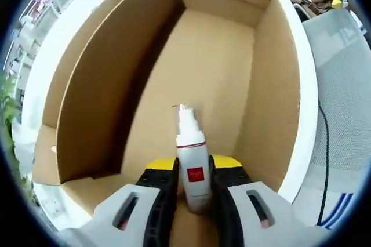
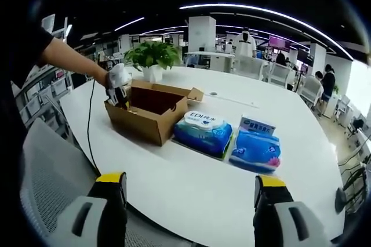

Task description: Operate the shoe box by opening the lid, removing the specified soft item, and placing it in the target area until the item is outside and the box remains undamaged.

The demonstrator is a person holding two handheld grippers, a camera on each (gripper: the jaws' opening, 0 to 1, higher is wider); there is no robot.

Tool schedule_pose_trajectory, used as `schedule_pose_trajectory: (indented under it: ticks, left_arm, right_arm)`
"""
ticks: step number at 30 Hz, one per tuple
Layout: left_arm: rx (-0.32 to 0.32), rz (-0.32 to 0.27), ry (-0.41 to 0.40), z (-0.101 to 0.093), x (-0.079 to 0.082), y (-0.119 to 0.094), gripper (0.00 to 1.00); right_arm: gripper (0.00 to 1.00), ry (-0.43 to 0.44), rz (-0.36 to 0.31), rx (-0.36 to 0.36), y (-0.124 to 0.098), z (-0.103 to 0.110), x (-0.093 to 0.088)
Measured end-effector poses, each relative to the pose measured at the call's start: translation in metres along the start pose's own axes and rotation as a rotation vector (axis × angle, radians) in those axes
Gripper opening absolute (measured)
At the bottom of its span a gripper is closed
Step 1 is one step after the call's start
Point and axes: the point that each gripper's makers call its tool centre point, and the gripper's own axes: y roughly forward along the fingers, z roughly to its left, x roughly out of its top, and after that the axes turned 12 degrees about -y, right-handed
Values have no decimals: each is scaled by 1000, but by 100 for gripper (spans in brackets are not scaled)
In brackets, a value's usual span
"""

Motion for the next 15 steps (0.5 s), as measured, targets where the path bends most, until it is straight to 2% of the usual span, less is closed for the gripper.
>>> schedule_pose_trajectory:
  ticks: [8, 15]
  left_arm:
    - [25, -19, 17, 2, 3, -2, 20]
    - [47, -39, 91, 1, 8, -8, 19]
  right_arm:
    - [91, -6, -7, -1, 0, 0, 2]
    - [91, -5, -13, -1, -1, 1, 4]
